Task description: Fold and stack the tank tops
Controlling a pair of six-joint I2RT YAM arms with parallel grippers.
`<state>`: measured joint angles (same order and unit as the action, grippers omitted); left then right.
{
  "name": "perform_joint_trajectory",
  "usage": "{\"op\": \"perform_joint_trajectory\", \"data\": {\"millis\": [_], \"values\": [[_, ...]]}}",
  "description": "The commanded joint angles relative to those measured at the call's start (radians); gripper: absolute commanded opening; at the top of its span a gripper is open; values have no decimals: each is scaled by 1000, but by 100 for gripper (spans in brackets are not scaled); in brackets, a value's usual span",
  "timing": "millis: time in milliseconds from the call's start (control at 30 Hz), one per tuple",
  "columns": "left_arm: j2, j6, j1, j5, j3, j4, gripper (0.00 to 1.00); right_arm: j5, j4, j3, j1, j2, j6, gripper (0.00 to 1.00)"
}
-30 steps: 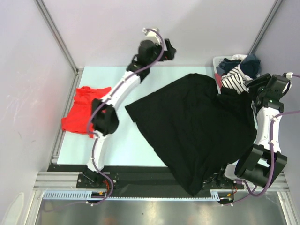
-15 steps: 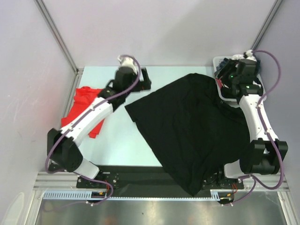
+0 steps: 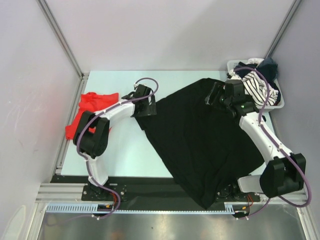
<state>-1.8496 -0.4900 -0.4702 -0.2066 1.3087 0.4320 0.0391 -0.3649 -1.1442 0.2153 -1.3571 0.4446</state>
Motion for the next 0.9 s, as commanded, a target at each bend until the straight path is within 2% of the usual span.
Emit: {"op": "perform_joint_trajectory", "data": {"millis": [0,233,367,433,467,567,733,800,867], "values": [[-62,-19,54,3,72,-18,94,47,21,38,30,90,-33,67],[-200,-16,107,24,205,8,86,68,7,95,30,159,-53,66],[-295,-37,148,7,317,74,74,55,6,101,32,171,-50,66],[-319,-39,182,73,339,53,68,53,3,103,32,179,-52,66],[-326,-39,189,93,346,53,62,54,4,106,32,182,-53,66],[-332,-28,188,107,363,76,66,54,4,107,30,179,-57,66],[-316,-4,192,107,340,85,65,35,27,106,27,147,-44,65],[-300,-2,191,99,339,99,78,27,35,98,29,121,-40,66],[-266,1,193,76,292,93,86,34,43,93,27,99,-35,66]]}}
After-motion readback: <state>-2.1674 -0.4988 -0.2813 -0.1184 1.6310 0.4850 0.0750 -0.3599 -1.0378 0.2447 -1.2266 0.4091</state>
